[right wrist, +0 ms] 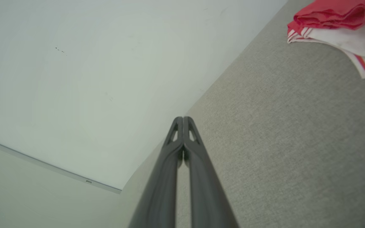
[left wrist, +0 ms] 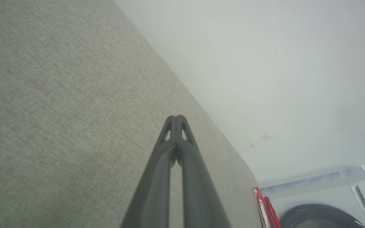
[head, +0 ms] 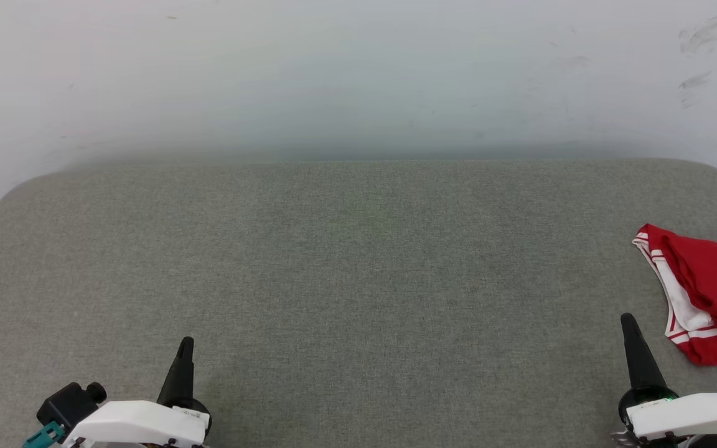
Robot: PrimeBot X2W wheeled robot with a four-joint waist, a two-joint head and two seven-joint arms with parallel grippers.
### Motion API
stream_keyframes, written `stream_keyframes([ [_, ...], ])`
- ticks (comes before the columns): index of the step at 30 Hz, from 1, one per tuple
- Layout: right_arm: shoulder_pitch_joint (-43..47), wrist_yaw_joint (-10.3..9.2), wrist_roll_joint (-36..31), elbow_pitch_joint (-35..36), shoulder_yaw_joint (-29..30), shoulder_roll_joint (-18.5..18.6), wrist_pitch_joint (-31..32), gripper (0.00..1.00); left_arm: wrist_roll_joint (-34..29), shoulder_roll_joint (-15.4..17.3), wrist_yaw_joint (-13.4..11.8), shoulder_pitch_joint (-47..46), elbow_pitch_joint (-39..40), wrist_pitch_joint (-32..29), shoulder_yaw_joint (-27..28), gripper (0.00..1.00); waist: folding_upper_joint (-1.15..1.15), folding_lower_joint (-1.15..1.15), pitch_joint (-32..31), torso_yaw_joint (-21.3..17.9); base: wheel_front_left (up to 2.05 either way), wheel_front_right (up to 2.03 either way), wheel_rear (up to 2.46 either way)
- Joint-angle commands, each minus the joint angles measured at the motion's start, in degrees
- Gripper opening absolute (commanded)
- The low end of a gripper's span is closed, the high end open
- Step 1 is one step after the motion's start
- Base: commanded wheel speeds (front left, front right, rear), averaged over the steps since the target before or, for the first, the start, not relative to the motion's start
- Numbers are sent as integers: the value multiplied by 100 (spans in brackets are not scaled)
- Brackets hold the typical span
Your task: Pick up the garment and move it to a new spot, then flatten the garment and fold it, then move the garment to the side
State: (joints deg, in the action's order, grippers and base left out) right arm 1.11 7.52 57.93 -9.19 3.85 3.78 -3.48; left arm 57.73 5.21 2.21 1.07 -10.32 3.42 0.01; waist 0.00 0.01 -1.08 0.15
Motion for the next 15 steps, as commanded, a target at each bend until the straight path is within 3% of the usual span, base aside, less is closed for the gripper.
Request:
stream_keyframes([
  [1, -195, -2, 186, 28, 16, 49, 43, 0, 183, 9, 51, -137, 34, -39, 32, 0, 0, 0, 3, 0, 0, 0, 0],
  [15, -328, -2, 1066, -106, 42, 44, 265, 0, 1072, -26, 185, -311, -69, -261, 160, 0, 0, 0, 29, -3, 0, 0, 0],
])
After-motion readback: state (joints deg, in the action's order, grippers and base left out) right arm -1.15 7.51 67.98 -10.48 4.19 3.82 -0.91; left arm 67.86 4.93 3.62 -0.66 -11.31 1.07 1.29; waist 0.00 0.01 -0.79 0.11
